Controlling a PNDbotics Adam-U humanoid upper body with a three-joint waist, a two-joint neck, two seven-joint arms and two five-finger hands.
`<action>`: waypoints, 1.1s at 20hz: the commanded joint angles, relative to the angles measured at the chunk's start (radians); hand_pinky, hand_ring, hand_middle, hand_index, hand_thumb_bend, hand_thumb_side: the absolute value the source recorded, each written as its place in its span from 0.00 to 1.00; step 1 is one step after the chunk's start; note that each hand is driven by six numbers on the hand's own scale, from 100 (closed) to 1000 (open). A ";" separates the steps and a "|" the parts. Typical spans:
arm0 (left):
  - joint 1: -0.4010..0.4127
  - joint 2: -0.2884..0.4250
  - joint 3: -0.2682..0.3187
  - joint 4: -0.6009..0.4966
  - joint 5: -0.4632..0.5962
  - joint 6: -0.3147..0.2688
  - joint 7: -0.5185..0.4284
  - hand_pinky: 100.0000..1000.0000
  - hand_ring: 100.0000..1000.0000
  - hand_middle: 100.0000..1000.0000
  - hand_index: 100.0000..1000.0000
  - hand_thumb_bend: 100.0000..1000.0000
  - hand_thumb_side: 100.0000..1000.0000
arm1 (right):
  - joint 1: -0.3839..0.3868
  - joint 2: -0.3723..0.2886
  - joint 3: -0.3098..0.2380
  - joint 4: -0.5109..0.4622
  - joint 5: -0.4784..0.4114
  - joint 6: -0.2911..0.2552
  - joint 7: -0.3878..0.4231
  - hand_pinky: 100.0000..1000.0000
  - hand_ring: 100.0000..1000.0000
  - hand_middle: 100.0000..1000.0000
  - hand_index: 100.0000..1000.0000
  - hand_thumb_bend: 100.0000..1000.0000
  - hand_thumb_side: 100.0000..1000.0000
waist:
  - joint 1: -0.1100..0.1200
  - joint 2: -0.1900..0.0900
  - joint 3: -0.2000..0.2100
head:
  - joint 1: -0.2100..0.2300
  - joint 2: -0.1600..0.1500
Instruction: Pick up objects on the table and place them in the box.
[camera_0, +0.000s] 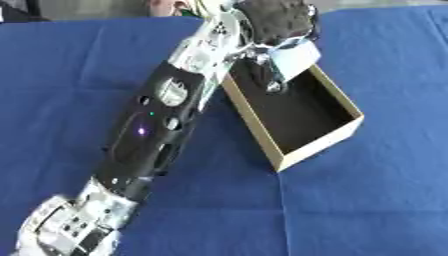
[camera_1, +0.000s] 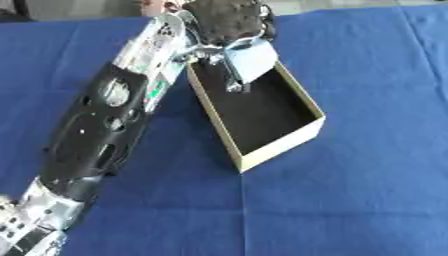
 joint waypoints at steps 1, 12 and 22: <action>-0.013 -0.004 -0.001 0.009 0.024 0.002 -0.001 0.58 0.63 0.50 0.62 0.01 0.35 | -0.008 -0.015 -0.007 -0.011 -0.003 0.000 -0.001 0.70 0.85 0.57 0.82 0.00 1.00 | 0.005 -0.005 -0.001 | -0.005 -0.010; 0.009 -0.004 -0.004 0.032 0.099 0.033 -0.111 0.65 0.79 0.72 0.85 0.40 0.89 | -0.002 -0.012 -0.009 -0.011 0.003 0.001 -0.007 0.70 0.85 0.57 0.82 0.00 1.00 | 0.004 -0.006 0.003 | -0.014 -0.009; 0.021 -0.007 -0.010 0.042 0.064 0.023 -0.160 0.76 0.95 0.89 0.99 0.64 0.83 | 0.001 -0.009 -0.009 -0.011 0.005 0.001 -0.011 0.70 0.85 0.57 0.82 0.00 1.00 | 0.005 -0.006 0.001 | -0.017 -0.010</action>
